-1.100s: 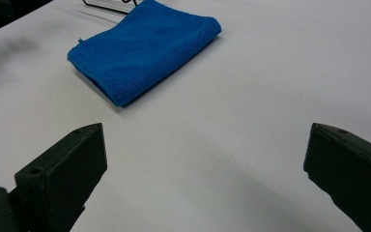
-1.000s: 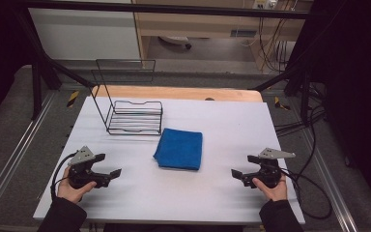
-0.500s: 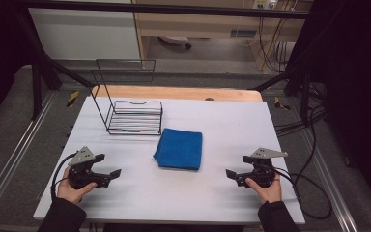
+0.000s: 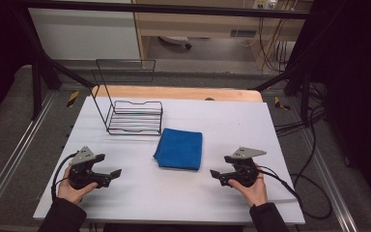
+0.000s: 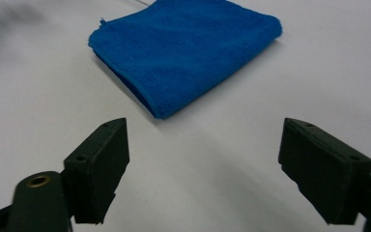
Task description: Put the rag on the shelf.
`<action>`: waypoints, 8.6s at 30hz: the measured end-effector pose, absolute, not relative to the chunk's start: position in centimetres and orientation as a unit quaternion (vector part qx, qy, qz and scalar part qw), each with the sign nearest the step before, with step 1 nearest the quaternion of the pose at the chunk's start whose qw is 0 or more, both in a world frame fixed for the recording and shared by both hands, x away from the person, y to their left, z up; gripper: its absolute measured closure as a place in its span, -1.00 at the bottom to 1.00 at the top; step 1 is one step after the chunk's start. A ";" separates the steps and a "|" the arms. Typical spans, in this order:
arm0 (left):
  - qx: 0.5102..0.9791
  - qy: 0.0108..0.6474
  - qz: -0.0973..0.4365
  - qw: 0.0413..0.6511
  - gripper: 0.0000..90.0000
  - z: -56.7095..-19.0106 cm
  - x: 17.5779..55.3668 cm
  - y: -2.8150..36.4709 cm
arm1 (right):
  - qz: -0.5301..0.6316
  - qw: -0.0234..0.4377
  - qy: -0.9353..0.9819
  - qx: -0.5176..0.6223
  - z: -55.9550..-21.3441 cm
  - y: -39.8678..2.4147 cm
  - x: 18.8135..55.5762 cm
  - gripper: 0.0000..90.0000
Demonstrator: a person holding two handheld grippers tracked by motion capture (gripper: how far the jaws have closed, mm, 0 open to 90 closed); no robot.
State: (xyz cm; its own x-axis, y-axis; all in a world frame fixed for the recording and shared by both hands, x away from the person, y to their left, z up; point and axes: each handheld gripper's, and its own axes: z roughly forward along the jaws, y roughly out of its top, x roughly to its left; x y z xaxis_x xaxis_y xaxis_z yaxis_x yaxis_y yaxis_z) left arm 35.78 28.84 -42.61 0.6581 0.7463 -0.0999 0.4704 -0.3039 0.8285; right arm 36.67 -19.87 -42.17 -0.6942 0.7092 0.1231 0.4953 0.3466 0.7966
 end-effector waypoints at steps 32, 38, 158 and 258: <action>0.792 0.391 0.149 0.445 -0.82 -42.8 36.0 29.1 | 0.360 0.148 0.875 0.287 -44.6 -10.8 40.8 0.77; 0.791 0.391 0.148 0.446 -0.81 -42.8 35.9 29.1 | 0.364 0.154 0.877 0.273 -44.0 -11.1 40.7 0.93; 0.786 0.413 0.146 0.437 -0.87 -42.1 36.0 29.7 | 0.428 0.029 0.886 0.174 -43.0 3.4 35.6 0.32; 0.816 0.446 0.102 0.353 0.83 -44.5 42.8 20.7 | 0.425 0.103 0.813 0.386 -42.3 -8.9 40.1 -0.91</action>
